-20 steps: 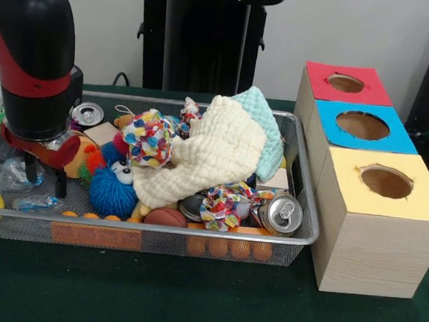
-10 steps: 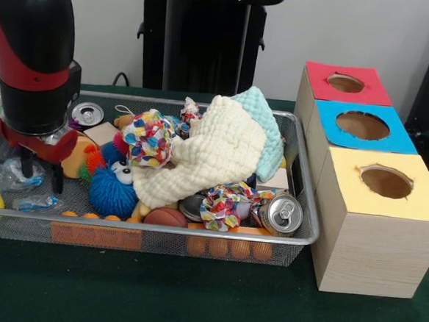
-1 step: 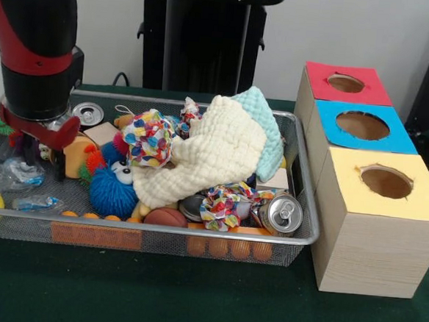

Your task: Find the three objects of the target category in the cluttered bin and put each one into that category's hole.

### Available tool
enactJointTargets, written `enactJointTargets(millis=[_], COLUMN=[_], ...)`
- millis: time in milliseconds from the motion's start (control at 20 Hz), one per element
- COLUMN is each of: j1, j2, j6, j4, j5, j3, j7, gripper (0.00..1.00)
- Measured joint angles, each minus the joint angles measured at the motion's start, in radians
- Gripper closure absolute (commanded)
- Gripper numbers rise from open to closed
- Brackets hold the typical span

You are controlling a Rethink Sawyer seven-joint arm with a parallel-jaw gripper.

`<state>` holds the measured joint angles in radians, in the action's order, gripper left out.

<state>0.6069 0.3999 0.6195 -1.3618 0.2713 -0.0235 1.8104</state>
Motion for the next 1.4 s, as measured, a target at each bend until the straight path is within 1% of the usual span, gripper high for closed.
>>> enactJointTargets(millis=[350,500,550,600,1000,1400], j1=[0.037,0.055,0.059,0.077,0.139,0.16], j2=[0.037,0.038,0.038,0.032,0.001,-0.023], j6=[-0.051,-0.083,-0.088,-0.112,-0.165,-0.178], j4=[-0.078,-0.095,-0.096,-0.1,-0.1,-0.103], j5=[0.002,0.014,0.017,0.032,0.085,0.109], j3=[-0.001,-0.003,-0.003,-0.004,-0.008,-0.017], j7=[0.0,0.0,0.0,0.0,0.0,0.0], gripper=[0.0,0.0,0.0,0.0,0.0,0.0])
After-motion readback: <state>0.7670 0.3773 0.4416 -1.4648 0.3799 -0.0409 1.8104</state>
